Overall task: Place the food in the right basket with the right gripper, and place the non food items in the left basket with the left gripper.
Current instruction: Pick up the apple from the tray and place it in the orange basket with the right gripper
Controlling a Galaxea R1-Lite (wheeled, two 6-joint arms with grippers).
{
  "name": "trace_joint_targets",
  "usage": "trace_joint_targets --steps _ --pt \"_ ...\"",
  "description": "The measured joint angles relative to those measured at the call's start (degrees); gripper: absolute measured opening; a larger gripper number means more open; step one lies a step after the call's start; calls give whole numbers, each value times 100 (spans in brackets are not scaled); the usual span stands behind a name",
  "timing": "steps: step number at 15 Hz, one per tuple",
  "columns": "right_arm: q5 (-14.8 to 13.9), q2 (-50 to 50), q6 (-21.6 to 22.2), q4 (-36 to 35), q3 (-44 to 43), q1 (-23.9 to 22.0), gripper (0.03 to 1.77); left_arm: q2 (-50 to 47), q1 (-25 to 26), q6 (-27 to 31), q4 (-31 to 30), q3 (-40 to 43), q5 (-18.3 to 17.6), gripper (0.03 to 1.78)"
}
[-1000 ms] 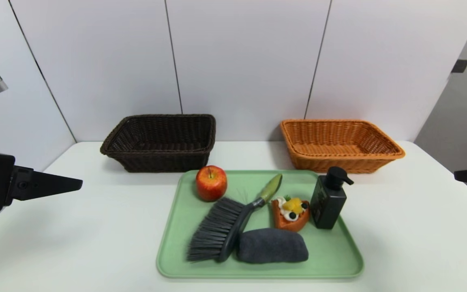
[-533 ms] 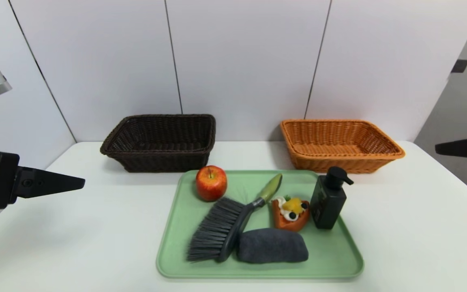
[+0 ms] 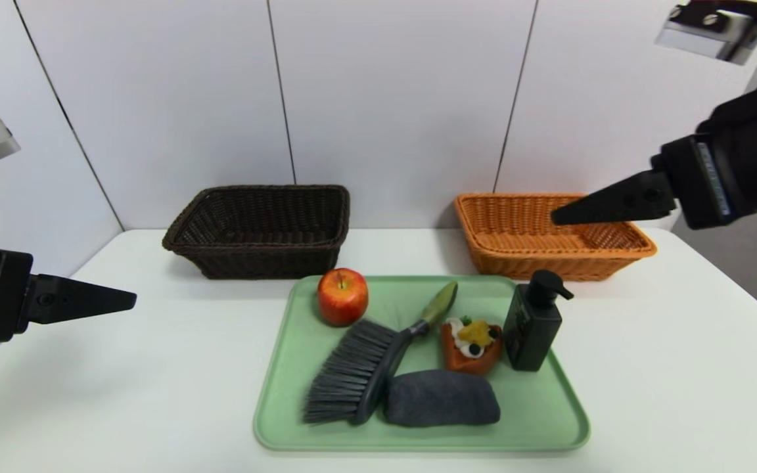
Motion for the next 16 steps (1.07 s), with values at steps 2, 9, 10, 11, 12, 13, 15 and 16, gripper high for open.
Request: trace_joint_targets --steps 2,9,10,11,12,13,15,16 --pt "0 523 2 2 -433 258 170 2 5 -28 9 13 5 169" --pt "-30 2321 -30 -542 -1448 1100 170 112 6 -50 -48 140 10 169" --pt "-45 2547 -30 -711 -1467 1235 170 127 6 -80 -48 171 5 169" --pt "-67 2751 -37 -898 -1484 1351 170 144 6 -89 -50 194 5 169" --pt "-111 2911 -45 -1042 -1488 1436 170 155 6 -89 -48 207 10 169" --pt "-205 3082 -54 -1180 -1492 1524 170 171 6 -89 -50 221 10 169" --pt "-324 3357 -74 -1345 -1492 1645 170 199 6 -89 -50 226 10 169" --pt "-335 3467 -74 -1409 -1495 1673 170 212 6 -89 -50 229 7 169"
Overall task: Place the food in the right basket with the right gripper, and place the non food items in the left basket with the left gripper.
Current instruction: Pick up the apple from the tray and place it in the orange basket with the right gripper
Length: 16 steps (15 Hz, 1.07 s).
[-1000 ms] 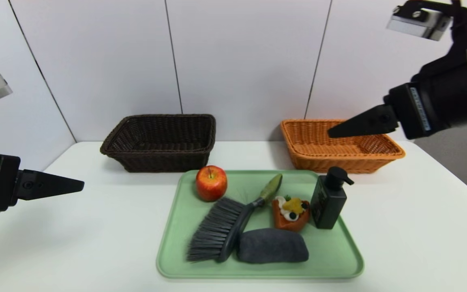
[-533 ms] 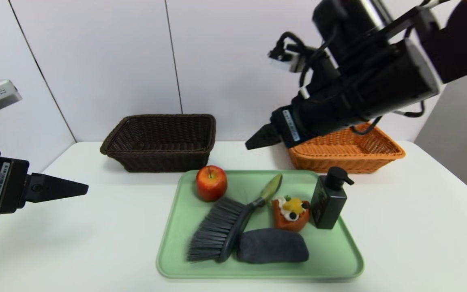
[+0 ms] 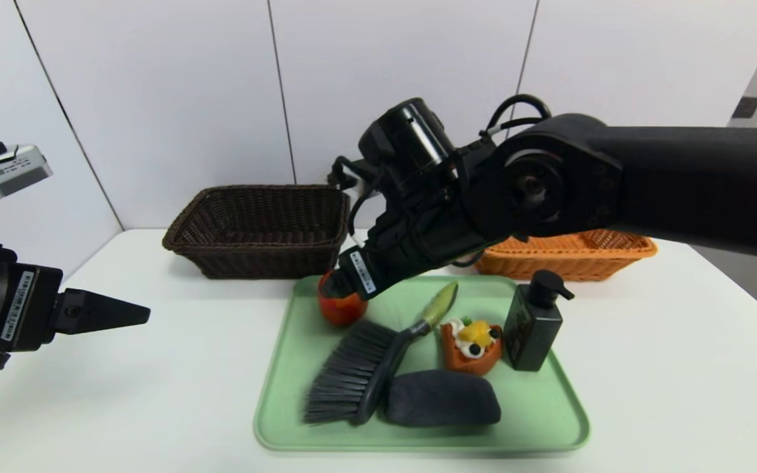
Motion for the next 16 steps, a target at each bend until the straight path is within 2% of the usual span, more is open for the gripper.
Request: trace_joint_targets --steps 4,7,13,16 --pt "-56 350 -26 -295 0 26 170 24 0 -27 -5 57 -2 169" --pt "-350 522 -119 -466 0 30 170 17 0 -38 -2 113 0 169" --pt "-386 712 -133 -805 0 39 170 -30 -1 -35 -2 133 -5 169" --pt "-522 836 -194 -1017 0 41 170 -39 -4 -38 2 149 -5 169"
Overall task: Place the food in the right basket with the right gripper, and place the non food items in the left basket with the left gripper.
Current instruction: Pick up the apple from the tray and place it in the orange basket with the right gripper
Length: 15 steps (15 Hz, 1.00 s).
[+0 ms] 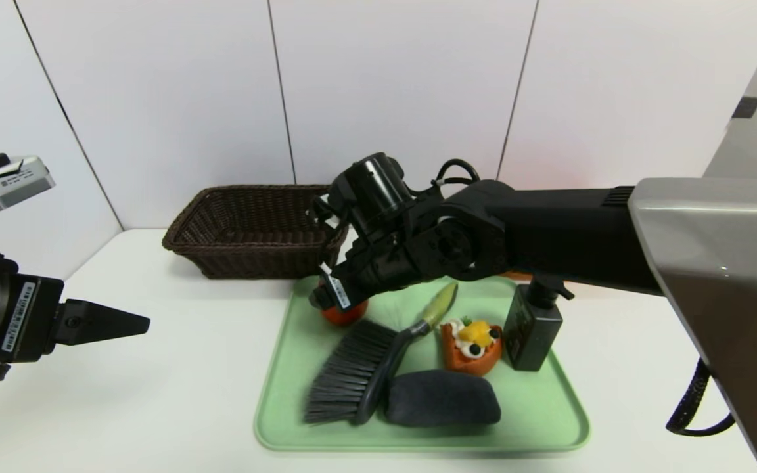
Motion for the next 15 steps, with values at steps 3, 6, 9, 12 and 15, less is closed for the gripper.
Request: trace_joint_targets --steps 3,6,9,12,15 --pt "-77 116 -27 -49 0 6 170 -5 -5 10 -9 9 5 169" --pt "-77 212 -29 -105 0 9 170 -13 -5 10 -5 11 0 169" --pt "-79 261 -29 -83 0 0 148 -18 -2 10 -7 11 2 169" --pt "-82 316 -27 -101 2 2 119 -22 0 11 -2 11 0 169" --pt "-60 297 -20 -102 11 5 116 -41 -2 18 -5 5 0 169"
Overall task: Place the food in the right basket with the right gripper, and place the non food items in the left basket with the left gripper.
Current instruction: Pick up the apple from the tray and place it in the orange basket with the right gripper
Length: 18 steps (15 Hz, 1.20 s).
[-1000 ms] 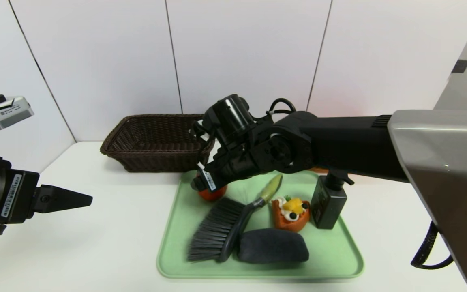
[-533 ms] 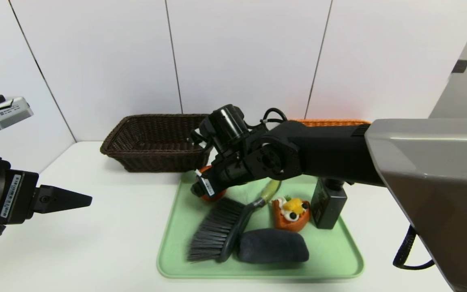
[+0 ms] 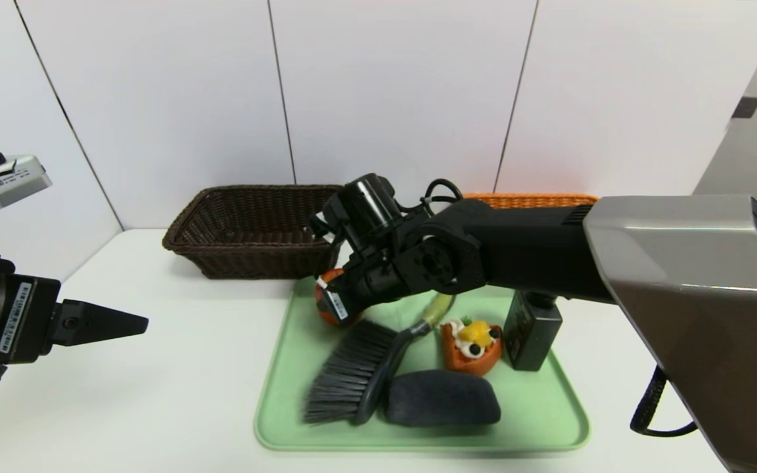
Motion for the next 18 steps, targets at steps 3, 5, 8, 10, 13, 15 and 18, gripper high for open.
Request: trace_joint_targets --steps 3,5,8,10,13,15,18 --pt "16 -190 17 59 5 1 116 -22 0 0 0 -2 0 169" --pt "11 -441 13 139 0 1 116 -44 2 0 0 -5 0 169" --pt "-4 -913 11 455 -2 6 115 -82 2 0 2 -7 2 169" --pt "-15 -1269 4 621 -2 1 115 -115 5 0 0 -11 0 169" --pt "-185 -1836 -7 902 -2 -11 115 -197 5 -24 0 -13 2 169" --pt "-441 -2144 -7 1005 -2 -41 115 -241 9 -93 0 -7 0 169" --pt "-784 -2415 20 1014 5 -273 115 -273 6 -105 -2 -2 2 169"
